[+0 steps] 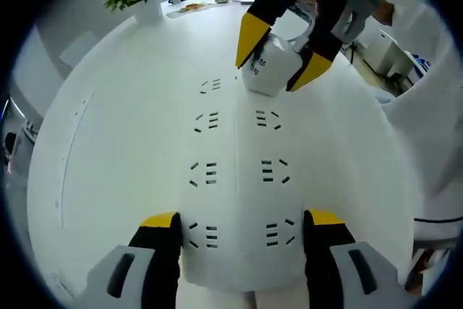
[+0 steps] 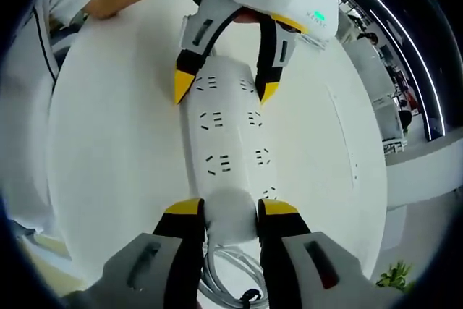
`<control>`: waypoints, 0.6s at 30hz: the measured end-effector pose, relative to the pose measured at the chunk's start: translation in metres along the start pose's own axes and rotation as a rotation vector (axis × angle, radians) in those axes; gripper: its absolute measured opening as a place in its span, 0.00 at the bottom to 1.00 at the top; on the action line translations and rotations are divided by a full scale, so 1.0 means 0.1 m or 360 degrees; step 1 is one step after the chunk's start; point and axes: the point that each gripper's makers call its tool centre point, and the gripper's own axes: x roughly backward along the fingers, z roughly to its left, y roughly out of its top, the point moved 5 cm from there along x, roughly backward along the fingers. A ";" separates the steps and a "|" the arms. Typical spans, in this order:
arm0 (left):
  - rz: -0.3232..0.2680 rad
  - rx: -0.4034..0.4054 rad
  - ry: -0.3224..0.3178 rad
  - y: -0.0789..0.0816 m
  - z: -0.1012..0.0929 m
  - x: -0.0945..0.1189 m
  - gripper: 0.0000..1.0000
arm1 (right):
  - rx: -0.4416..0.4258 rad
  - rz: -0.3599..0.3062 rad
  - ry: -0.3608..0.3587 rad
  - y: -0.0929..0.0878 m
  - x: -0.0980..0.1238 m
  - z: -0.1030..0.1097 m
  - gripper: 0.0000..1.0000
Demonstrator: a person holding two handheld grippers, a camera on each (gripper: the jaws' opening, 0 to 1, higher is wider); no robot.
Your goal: Straighten the power strip on the desk, plug the charger into it
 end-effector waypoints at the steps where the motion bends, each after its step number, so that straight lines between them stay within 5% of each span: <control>1: -0.0001 0.0000 0.0000 0.00 0.00 0.00 0.70 | -0.0001 -0.0001 0.0002 0.00 0.00 0.00 0.28; 8: -0.0002 0.0000 0.0000 0.01 0.01 0.00 0.70 | -0.0144 -0.0090 0.0058 0.01 0.04 -0.05 0.30; 18: 0.0000 0.0002 0.0001 0.02 0.01 0.01 0.70 | -0.0229 -0.0275 -0.0062 0.02 0.23 -0.12 0.40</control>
